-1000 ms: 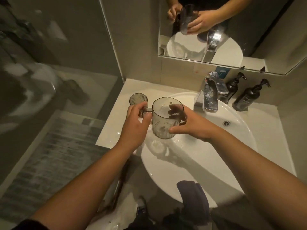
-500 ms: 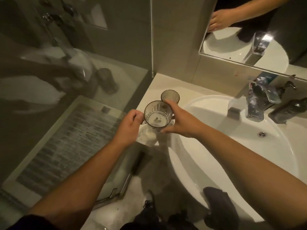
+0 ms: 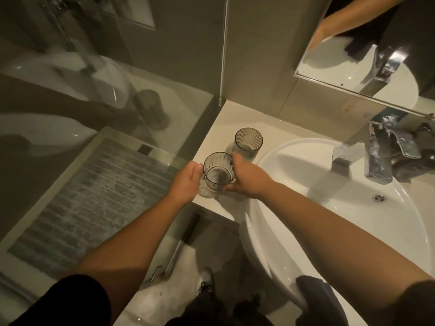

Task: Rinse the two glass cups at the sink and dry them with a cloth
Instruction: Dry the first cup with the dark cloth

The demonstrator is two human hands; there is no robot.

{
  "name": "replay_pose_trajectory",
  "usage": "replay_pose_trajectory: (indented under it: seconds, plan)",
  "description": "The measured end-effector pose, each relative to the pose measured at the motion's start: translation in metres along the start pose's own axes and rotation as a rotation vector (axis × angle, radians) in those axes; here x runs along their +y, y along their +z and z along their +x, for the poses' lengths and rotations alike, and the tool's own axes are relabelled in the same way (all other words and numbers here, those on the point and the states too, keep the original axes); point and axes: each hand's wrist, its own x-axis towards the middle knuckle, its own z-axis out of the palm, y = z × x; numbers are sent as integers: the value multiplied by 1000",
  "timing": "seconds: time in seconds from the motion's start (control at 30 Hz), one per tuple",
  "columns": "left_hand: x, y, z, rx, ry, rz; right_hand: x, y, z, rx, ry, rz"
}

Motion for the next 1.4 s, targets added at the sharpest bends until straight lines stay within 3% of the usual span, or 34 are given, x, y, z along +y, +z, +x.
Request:
replay_pose_trajectory:
  seconds: [0.47,0.77,0.83,0.93,1.0,1.1,1.27,1.4]
  plan:
    - [0,-1,2,-50,-30,75,-13,-4,8,-126,147,-58]
    - [2,-10,5,76,-66,103,-24,-13,-22,-18,105,-124]
    - [7,-14,-3,148,-4,140,-21,-17,-37,83,56,-213]
    - [19,-12,-29,228,240,312,-11,-22,-67,189,51,-294]
    - [27,0,-52,169,453,430,0,-22,-89,211,97,-336]
    - [34,28,-82,-76,651,578,18,-18,-127,225,172,-384]
    - [41,73,-116,-463,735,880,44,-3,-208,238,293,-352]
    - [48,98,-130,-553,734,993,59,17,-270,209,367,-304]
